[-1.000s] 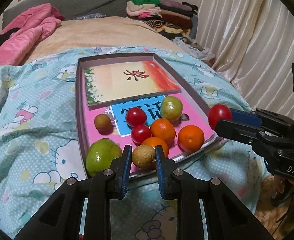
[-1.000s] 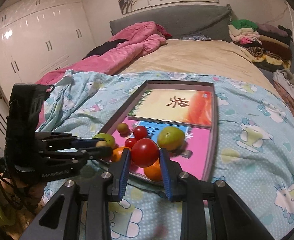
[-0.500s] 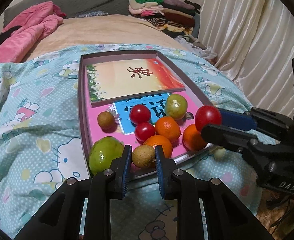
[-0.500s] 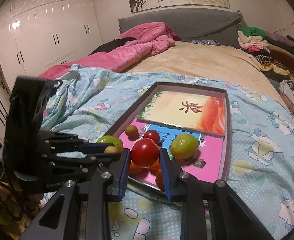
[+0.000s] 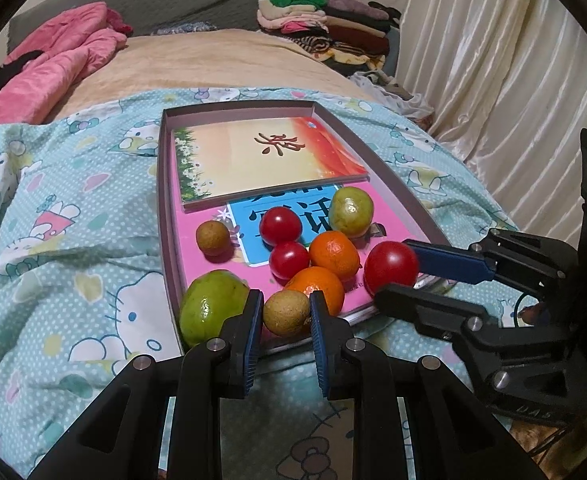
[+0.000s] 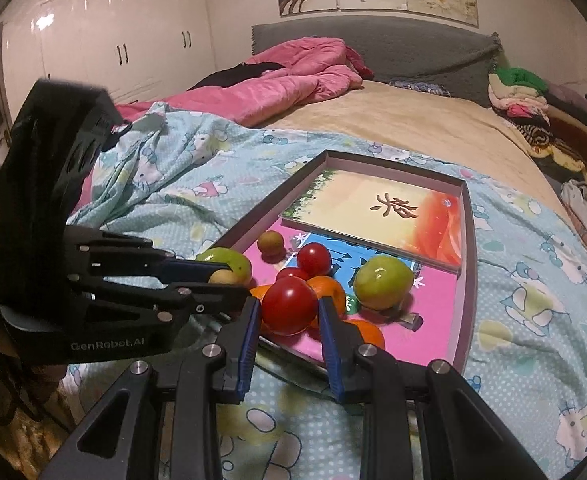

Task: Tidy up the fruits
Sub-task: 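Carry the tomato with the right tool while the left tool carries the brown fruit into the box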

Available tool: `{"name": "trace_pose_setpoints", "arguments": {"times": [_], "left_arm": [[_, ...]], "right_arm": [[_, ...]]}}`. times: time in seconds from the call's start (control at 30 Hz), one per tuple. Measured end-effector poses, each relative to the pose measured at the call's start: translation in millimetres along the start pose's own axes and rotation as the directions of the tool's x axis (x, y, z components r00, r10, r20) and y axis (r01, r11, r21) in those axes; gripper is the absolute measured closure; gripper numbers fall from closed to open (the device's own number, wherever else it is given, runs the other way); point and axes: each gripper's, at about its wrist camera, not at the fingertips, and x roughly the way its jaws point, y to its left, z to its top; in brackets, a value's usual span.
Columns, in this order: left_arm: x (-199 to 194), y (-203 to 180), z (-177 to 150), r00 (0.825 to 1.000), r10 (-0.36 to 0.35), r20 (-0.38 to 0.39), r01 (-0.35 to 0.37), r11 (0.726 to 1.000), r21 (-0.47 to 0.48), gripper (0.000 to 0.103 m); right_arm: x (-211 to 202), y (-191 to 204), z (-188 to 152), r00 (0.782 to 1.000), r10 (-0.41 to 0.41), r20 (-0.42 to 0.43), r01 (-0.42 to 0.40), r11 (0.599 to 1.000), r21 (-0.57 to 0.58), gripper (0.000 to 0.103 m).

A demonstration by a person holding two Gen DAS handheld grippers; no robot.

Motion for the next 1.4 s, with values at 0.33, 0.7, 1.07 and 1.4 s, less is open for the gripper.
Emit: {"name": "trace_pose_setpoints", "arguments": {"times": [0.33,0.7,1.07,1.4], "left_arm": [[2,-1,0,1.0,-0.001,-0.002,0.001,1.0,0.003,0.079],[2,-2,1,1.0,0.0,-0.002,0.0,1.0,0.006,0.079],[2,-1,1,1.0,-0.001,-0.002,0.001,1.0,0.004,0.079],[2,-2,2,1.0,0.001,-0.002,-0.001,1.0,0.006,0.079]], "right_arm": [[6,3,-2,1.0,0.03,-0.007,-0.03,1.0,-0.006,0.073],[12,5,-5,1.0,-0.016,-0.024,0.016,0.999,-0.032,0.073],[17,5,-8,0.997,-0.069,-0.029,0.066,0.995,-0.074,0.073],[19,8,-11,0.997,-0.072,-0.015,0.071,0.994,-0.083,0.073]]}}
